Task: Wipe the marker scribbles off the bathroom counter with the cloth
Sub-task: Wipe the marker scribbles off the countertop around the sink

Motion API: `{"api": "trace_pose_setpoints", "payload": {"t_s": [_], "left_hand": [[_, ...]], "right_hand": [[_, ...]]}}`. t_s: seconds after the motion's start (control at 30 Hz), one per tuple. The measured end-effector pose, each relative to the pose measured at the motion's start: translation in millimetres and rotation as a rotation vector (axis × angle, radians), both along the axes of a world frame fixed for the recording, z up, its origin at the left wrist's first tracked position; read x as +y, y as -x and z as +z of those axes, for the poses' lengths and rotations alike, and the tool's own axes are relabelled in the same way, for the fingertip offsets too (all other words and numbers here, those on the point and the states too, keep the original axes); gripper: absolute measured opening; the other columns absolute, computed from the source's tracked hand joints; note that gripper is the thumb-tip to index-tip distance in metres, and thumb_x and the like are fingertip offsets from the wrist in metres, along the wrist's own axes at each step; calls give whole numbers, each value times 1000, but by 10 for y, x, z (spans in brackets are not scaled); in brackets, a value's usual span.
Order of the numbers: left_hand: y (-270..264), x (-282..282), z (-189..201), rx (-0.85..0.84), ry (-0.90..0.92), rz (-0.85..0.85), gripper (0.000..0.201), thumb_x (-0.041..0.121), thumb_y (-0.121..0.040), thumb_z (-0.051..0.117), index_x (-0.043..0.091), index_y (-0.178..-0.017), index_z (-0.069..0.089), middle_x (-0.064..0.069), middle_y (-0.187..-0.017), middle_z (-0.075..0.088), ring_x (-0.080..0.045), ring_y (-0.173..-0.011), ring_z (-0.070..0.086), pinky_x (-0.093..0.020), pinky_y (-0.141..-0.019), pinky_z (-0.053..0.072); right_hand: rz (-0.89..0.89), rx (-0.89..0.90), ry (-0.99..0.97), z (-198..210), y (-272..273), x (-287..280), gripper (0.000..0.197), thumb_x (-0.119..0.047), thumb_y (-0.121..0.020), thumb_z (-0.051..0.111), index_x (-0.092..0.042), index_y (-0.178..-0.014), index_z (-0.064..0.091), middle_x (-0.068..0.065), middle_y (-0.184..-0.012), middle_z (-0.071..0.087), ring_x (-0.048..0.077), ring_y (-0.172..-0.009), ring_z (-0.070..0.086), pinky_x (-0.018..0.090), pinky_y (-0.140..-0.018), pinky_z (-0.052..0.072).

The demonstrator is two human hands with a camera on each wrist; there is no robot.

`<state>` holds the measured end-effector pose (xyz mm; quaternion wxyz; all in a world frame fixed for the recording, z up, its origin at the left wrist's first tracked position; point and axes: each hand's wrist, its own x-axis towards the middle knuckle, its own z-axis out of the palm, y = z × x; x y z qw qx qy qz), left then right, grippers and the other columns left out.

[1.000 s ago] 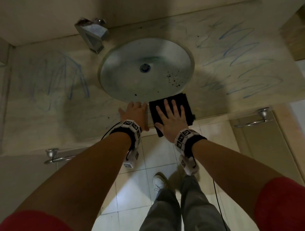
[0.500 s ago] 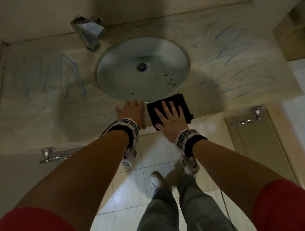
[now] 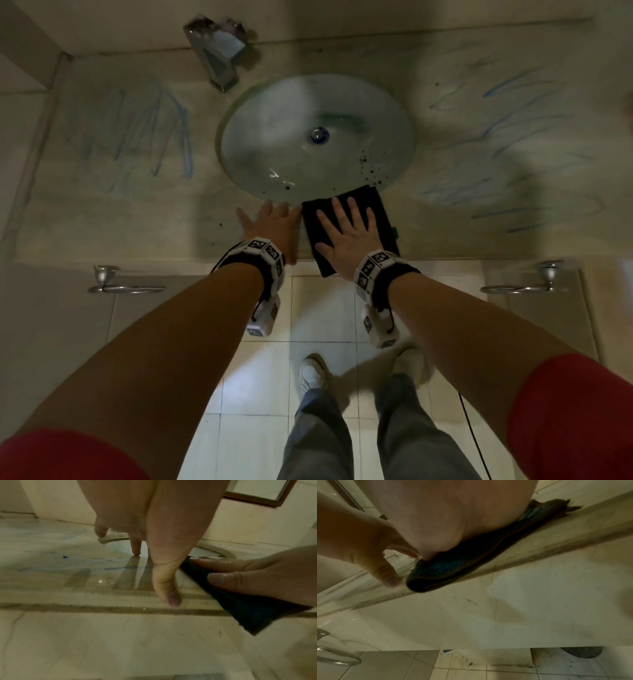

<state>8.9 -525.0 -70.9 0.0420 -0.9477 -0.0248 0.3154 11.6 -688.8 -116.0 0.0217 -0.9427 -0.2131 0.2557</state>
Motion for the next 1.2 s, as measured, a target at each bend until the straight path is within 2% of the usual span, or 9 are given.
{"api": "trace_pose_setpoints", "payload": {"t_s": [0.13, 0.2, 0.37, 0.53, 0.6, 0.7, 0.93, 1.13, 1.2], "left_hand": [[-19, -126, 30, 30, -44, 62, 113, 39, -70, 83, 32, -153, 6, 1, -162, 4, -28, -148, 2, -74, -108, 7], [-25, -271, 32, 24, -53, 81, 112, 45, -70, 81, 31, -153, 7, 1, -162, 2, -29, -148, 0, -73, -109, 7], [-61, -853, 12, -86, 59, 72, 105, 56, -73, 74, 30, -152, 10, 2, -162, 6, -25, -148, 3, -69, -111, 8], [-144, -1290, -47, -70, 80, 65, 102, 59, -72, 73, 28, -151, 15, 1, -157, 19, -29, -143, 19, -71, -108, 14], [-159, -1357, -60, -77, 76, 90, 100, 56, -71, 76, 28, -149, 20, 0, -153, 26, -30, -139, 27, -71, -107, 18], [-172, -1379, -52, -73, 62, 112, 101, 56, -69, 77, 27, -148, 23, 1, -151, 28, -30, -137, 30, -71, -106, 22], [-156, -1380, -62, -94, 96, 151, 103, 53, -66, 82, 26, -148, 25, 0, -152, 28, -30, -138, 28, -70, -105, 25], [-147, -1335, -58, -90, 106, 126, 103, 50, -69, 80, 26, -149, 21, 2, -154, 24, -28, -139, 24, -65, -104, 29], [-141, -1325, -58, -97, 100, 127, 102, 51, -69, 80, 26, -149, 22, 3, -155, 24, -27, -140, 24, -64, -104, 29]], "right_hand": [[65, 10, -15, 8, -39, -243, 67, -62, -97, 18, -38, -151, -12, -4, -159, -27, 24, -145, -27, 51, -116, -16], [83, 7, -16, 11, -53, -448, 67, -62, -97, 19, -38, -151, -12, -4, -158, -27, 24, -145, -27, 51, -116, -16], [66, 21, -10, 19, -96, -1052, 67, -62, -97, 18, -39, -151, -14, -5, -157, -30, 23, -144, -29, 51, -117, -15], [21, 33, 15, 23, -172, -1721, 67, -64, -96, 15, -40, -150, -16, -7, -155, -33, 21, -143, -30, 50, -117, -15], [5, 36, 26, 20, -196, -1948, 67, -64, -96, 15, -40, -150, -16, -7, -155, -34, 21, -143, -30, 50, -117, -14], [4, 34, 38, 45, -203, -2181, 66, -63, -97, 17, -41, -150, -15, -7, -155, -33, 22, -144, -28, 50, -117, -12], [47, -56, 30, 48, -174, -2225, 63, -55, -99, 26, -37, -153, -2, -2, -161, -19, 28, -148, -17, 56, -118, -4], [178, -112, -1, -28, -167, -1996, 62, -56, -99, 18, -35, -153, -3, -2, -161, -18, 28, -147, -19, 57, -117, -6], [213, -113, -2, -72, -187, -1852, 63, -59, -97, 10, -35, -153, -7, -1, -161, -20, 29, -147, -20, 57, -117, -9]]}}
